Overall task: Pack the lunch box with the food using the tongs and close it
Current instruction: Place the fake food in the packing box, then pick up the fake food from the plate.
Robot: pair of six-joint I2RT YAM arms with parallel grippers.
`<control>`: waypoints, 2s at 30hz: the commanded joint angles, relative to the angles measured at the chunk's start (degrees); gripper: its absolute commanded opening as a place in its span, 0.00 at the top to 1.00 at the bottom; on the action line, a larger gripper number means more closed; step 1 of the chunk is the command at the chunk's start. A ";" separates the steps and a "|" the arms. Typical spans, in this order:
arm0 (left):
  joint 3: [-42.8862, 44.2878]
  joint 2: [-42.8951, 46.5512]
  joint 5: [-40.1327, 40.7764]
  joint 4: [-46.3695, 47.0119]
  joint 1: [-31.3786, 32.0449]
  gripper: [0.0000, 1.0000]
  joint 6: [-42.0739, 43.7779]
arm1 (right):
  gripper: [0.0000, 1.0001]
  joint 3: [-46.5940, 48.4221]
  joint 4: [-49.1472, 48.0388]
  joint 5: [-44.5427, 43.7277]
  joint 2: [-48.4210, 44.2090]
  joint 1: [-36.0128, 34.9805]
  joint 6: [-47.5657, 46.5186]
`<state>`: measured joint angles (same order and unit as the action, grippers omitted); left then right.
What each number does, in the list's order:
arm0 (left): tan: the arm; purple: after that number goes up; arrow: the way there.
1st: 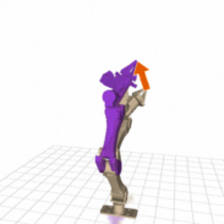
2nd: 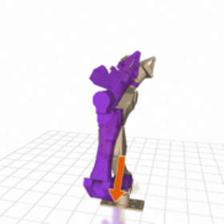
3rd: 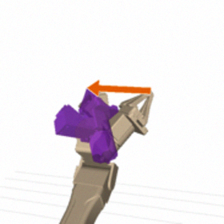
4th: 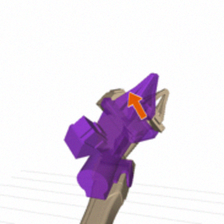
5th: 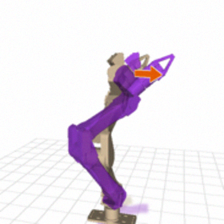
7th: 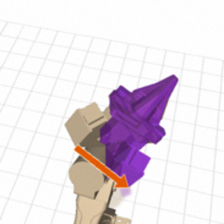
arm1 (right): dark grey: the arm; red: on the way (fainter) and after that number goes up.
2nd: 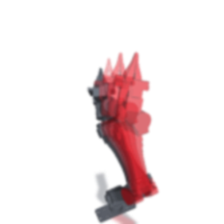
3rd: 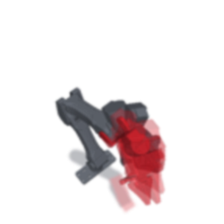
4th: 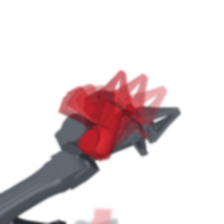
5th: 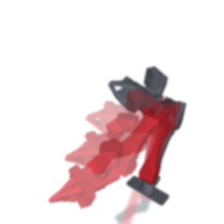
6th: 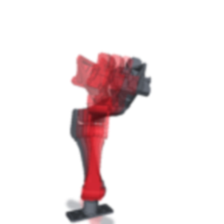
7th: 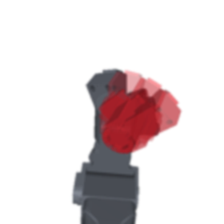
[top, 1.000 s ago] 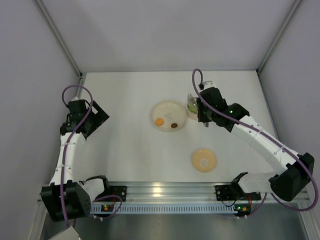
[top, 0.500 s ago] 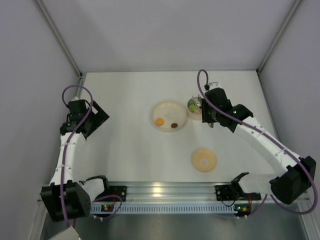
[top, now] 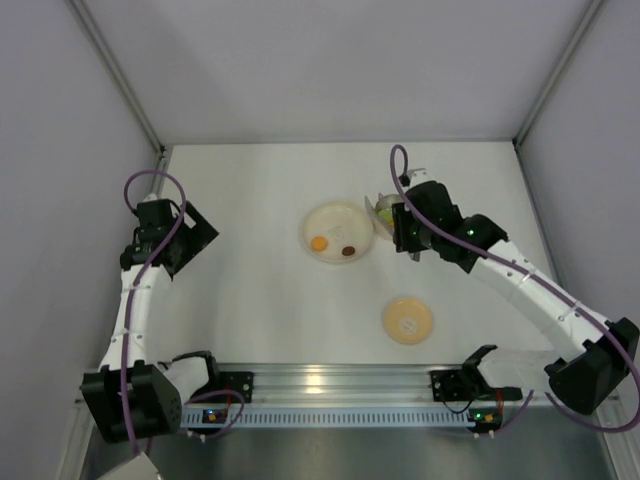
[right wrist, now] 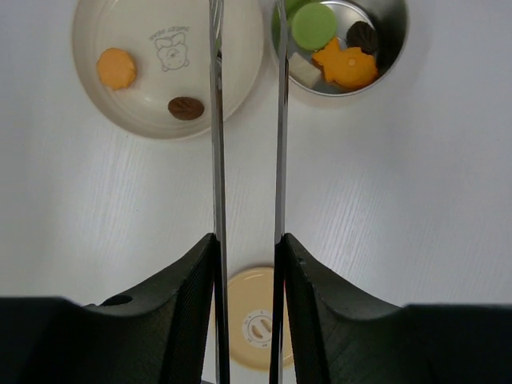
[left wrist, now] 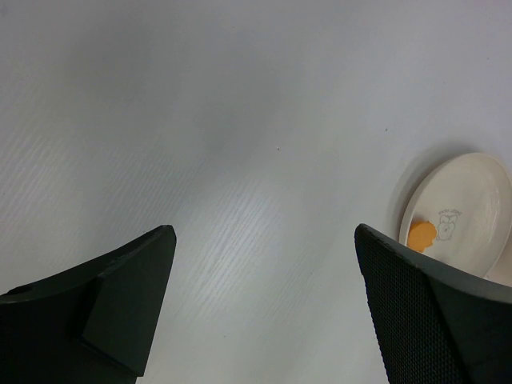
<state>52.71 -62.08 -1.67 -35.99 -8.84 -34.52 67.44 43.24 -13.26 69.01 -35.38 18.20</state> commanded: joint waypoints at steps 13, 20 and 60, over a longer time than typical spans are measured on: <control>-0.68 0.74 0.35 2.33 0.14 0.02 0.60 | 0.59 -3.72 -1.85 -0.19 3.05 -11.73 3.69; -0.76 0.74 0.35 2.41 0.23 0.01 0.60 | 0.58 -5.48 -3.87 1.21 4.64 -12.52 4.48; -0.68 0.65 0.18 2.33 0.23 0.02 0.60 | 0.74 2.00 -0.88 -4.67 2.01 -4.54 1.32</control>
<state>52.71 -62.08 -1.67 -35.99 -8.84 -34.52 66.87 42.52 -16.36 74.15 -42.48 20.99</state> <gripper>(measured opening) 0.985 0.302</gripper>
